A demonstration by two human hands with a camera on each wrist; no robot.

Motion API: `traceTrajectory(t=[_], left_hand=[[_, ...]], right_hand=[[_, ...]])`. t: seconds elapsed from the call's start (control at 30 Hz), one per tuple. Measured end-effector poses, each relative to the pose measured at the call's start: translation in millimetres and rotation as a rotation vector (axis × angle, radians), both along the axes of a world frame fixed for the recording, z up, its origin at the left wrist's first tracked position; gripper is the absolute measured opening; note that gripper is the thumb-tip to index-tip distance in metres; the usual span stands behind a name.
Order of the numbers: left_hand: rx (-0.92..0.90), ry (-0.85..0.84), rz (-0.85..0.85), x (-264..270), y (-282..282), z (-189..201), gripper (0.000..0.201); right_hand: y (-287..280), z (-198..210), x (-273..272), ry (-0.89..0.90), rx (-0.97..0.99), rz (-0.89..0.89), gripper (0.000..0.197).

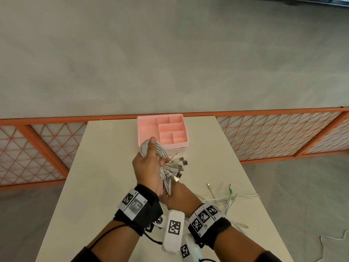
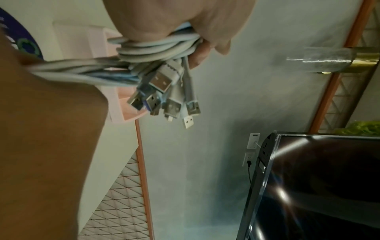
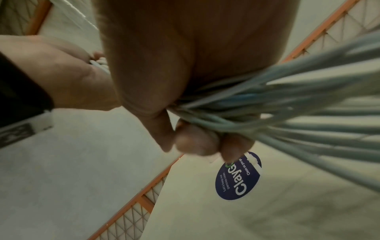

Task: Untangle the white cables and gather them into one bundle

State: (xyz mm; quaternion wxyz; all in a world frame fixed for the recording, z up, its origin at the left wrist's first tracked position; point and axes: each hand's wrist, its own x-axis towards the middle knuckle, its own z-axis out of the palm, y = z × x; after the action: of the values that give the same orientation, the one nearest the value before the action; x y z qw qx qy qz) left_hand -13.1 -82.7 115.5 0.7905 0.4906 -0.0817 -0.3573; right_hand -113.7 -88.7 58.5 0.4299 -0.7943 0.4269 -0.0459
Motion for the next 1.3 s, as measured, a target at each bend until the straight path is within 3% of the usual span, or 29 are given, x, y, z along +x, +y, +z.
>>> traceTrajectory(t=[0.2,0.4,0.5,0.67,0.87,1.03,1.17,1.3], left_hand=[[-0.041,-0.143,0.11,12.1,-4.8,-17.7,0.047],[0.074,-0.371,0.035,9.2,4.3,-51.4,0.071],[0.073,-0.48,-0.062,5.2,9.0,-52.7,0.063],[0.123,-0.692,-0.295,0.9,14.6,-69.3,0.068],[0.109,-0.882,-0.41,7.3,14.6,-73.2,0.061],[0.092,-1.146,-0.489,16.4,15.5,-63.9,0.054],[0.073,-1.159,-0.715,19.7,19.2,-55.3,0.075],[0.28,-1.277,-0.826,20.1,18.3,-43.8,0.103]], right_hand=[[11.3,-8.6,-8.4,0.121,-0.083,0.199,0.022],[9.0,0.0,-19.4,0.262,-0.143,0.268,0.026],[8.0,2.2,-24.6,0.306,-0.197,0.311,0.025],[4.0,19.2,-24.4,0.379,-0.344,0.446,0.029],[-7.1,47.3,-24.9,0.353,-0.366,0.518,0.021],[-20.8,70.4,-32.7,0.325,-0.385,0.501,0.023],[-31.5,80.1,-36.4,0.282,-0.327,0.463,0.011],[-49.6,86.9,-42.5,0.254,-0.256,0.377,0.015]])
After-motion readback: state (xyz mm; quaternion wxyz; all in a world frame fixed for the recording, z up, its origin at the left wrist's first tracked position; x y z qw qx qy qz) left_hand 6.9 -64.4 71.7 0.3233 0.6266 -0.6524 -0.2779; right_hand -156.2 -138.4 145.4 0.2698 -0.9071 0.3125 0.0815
